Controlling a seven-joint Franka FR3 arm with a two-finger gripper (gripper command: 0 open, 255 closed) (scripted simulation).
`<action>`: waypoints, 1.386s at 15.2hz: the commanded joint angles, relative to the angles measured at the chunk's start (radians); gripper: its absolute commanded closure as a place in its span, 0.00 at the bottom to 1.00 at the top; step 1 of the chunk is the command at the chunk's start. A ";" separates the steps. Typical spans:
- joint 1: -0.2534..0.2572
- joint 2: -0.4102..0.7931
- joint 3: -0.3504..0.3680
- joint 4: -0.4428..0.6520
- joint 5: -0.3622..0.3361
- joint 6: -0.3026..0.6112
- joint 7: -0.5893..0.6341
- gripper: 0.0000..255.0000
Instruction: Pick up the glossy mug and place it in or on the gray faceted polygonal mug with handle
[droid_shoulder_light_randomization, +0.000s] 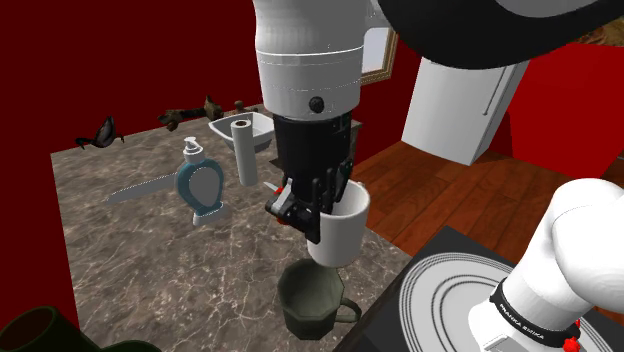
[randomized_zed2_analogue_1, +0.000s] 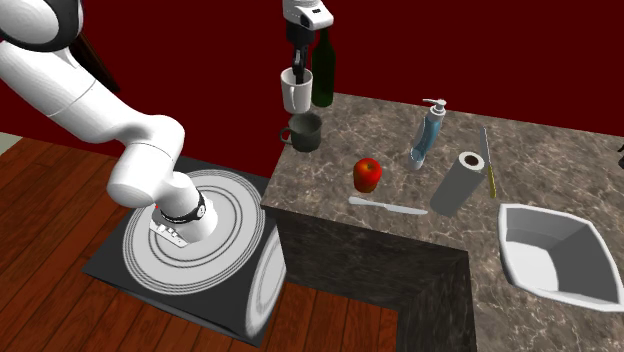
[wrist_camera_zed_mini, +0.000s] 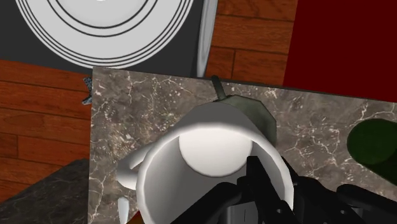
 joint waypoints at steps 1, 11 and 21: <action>0.002 0.004 0.009 -0.019 0.002 0.024 0.007 1.00; 0.006 0.025 0.034 -0.136 0.006 0.161 0.011 1.00; 0.005 0.045 0.048 -0.183 0.004 0.225 0.017 1.00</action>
